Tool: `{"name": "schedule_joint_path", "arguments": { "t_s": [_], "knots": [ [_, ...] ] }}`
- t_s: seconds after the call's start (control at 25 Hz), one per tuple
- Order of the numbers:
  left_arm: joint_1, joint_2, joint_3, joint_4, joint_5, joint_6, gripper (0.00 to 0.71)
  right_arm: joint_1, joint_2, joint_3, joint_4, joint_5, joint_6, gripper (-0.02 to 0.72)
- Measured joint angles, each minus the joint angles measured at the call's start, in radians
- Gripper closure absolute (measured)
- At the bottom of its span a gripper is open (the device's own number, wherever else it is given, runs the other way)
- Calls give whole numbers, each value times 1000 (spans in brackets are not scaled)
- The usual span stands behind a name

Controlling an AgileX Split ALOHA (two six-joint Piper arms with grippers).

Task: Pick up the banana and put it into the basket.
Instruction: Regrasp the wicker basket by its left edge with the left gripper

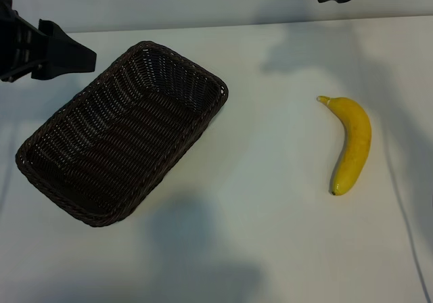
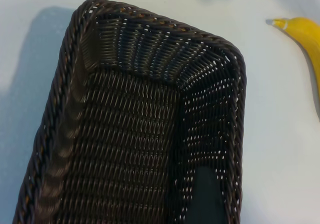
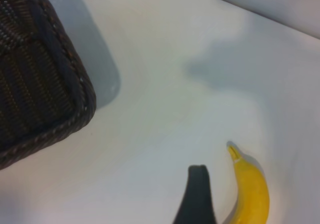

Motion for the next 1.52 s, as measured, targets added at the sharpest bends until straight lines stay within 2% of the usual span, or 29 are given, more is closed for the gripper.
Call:
{"name": "schedule_joint_path", "arguments": {
  "t_s": [0.32, 0.52, 0.72, 0.84, 1.0, 1.12, 1.24, 1.4, 1.52],
  "knots": [
    [0, 0, 0, -10, -6, -3, 135, 0, 0, 0, 0, 0, 0, 98],
    [0, -5, 5, 14, 56, -183, 173, 0, 0, 0, 0, 0, 0, 98],
    [0, -112, 103, 63, 52, -282, 221, 0, 0, 0, 1, 4, 0, 98],
    [0, -220, 194, 140, 31, -397, 226, 0, 0, 0, 1, 9, 0, 98],
    [0, -361, 347, 320, 12, -579, 218, 0, 0, 0, 1, 9, 0, 98],
    [0, -449, 458, 442, -14, -732, 177, 0, 0, 0, 1, 9, 0, 98],
    [0, -522, 551, 550, -86, -902, 134, 0, 0, 0, 1, 11, -2, 98],
    [0, -521, 635, 647, -192, -1085, 130, 0, 0, 0, 2, 12, -7, 98],
    [0, -452, 671, 688, -281, -1165, 130, 0, 0, 0, 2, 12, -11, 98]
  ]
}}
